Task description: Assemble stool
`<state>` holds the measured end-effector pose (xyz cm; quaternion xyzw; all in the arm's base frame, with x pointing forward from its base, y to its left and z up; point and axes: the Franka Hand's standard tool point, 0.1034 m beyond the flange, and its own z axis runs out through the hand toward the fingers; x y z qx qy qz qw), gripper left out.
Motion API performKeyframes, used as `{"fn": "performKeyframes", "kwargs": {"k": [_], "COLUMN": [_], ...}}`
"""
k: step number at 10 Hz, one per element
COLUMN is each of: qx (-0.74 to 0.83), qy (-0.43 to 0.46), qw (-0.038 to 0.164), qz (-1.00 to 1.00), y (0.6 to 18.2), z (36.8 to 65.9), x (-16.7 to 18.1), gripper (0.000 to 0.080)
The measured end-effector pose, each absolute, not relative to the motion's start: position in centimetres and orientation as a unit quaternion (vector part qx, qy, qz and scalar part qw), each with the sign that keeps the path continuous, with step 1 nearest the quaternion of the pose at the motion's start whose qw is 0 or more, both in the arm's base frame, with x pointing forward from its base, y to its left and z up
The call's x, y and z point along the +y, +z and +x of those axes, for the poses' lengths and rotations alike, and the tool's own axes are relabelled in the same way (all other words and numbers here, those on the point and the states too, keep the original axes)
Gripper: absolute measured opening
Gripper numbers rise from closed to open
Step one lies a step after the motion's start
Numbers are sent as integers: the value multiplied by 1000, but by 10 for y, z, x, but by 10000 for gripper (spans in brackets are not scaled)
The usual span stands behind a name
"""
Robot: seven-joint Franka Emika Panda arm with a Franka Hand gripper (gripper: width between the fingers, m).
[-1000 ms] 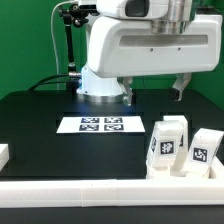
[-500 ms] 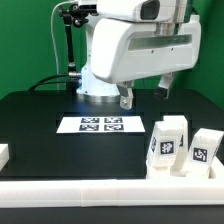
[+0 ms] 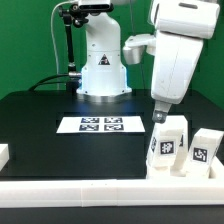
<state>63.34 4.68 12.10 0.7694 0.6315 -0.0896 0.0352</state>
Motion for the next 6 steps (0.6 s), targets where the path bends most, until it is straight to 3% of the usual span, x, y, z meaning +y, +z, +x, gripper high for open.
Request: {"fn": "performKeyframes", "kwargs": {"k": [3, 6], "qx": [696, 740], "qy": [-106, -116], "qw": [43, 48], "qz": [709, 661], "y": [121, 116], "z": [634, 643], "x": [36, 52], "gripper": [648, 648]}}
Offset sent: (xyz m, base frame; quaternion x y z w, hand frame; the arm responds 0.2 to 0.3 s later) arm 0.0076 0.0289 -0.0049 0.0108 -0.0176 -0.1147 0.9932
